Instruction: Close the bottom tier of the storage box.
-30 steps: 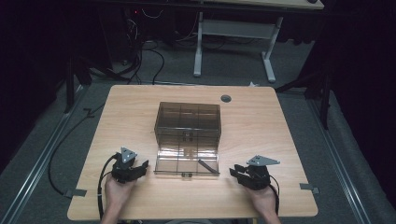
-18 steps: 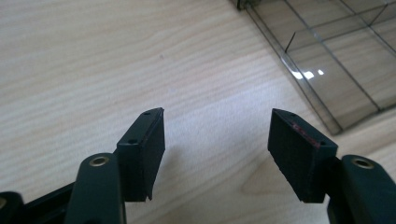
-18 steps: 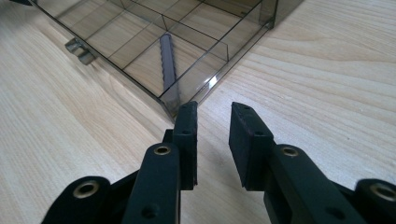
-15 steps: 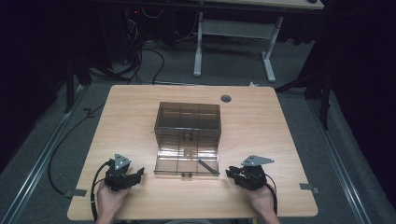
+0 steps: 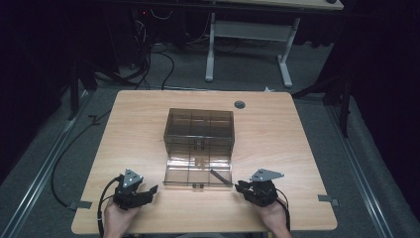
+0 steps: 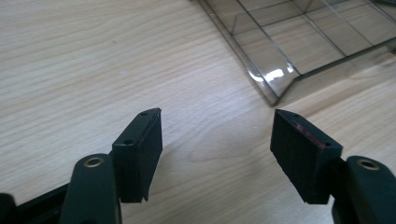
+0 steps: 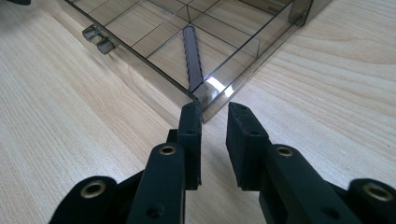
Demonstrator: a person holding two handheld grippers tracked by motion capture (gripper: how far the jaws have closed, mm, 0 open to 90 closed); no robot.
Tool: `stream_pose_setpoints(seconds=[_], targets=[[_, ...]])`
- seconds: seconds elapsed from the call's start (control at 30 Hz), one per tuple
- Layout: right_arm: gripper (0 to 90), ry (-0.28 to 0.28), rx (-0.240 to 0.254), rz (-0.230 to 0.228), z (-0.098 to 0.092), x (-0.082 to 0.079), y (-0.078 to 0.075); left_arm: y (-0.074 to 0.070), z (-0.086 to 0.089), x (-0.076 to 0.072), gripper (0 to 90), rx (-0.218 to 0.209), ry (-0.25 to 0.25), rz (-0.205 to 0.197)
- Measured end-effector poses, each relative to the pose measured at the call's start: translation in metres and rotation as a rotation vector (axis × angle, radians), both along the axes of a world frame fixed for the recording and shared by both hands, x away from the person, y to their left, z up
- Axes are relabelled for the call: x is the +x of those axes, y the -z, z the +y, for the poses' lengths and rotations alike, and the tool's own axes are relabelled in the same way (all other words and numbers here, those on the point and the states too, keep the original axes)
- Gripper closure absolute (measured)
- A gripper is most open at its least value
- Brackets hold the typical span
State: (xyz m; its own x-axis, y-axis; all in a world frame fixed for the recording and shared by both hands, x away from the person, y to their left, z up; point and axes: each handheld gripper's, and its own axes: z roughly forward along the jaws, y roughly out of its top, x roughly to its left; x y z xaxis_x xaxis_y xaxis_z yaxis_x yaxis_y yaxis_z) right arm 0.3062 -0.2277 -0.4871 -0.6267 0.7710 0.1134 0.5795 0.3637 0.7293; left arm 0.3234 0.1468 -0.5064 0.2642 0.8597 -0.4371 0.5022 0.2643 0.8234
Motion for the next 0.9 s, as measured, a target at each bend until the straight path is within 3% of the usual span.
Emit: stream_pose_setpoints(seconds=[0.27,0.4,0.7,0.9], targets=[[75.8,-0.005,0.009,0.031,0.000,0.002,0.002,0.001,-0.021,-0.003,38.2,-0.024,0.052,-0.004],[75.6,-0.005,0.013,0.020,0.001,0.000,0.000,0.001,-0.031,-0.003,40.9,-0.026,0.073,-0.004],[75.7,-0.029,0.003,0.018,0.013,0.001,0.005,-0.002,-0.038,0.001,46.4,-0.036,0.088,-0.002],[76.1,-0.032,-0.010,0.016,0.016,0.003,0.006,-0.002,-0.041,0.000,55.8,-0.029,0.108,-0.006]])
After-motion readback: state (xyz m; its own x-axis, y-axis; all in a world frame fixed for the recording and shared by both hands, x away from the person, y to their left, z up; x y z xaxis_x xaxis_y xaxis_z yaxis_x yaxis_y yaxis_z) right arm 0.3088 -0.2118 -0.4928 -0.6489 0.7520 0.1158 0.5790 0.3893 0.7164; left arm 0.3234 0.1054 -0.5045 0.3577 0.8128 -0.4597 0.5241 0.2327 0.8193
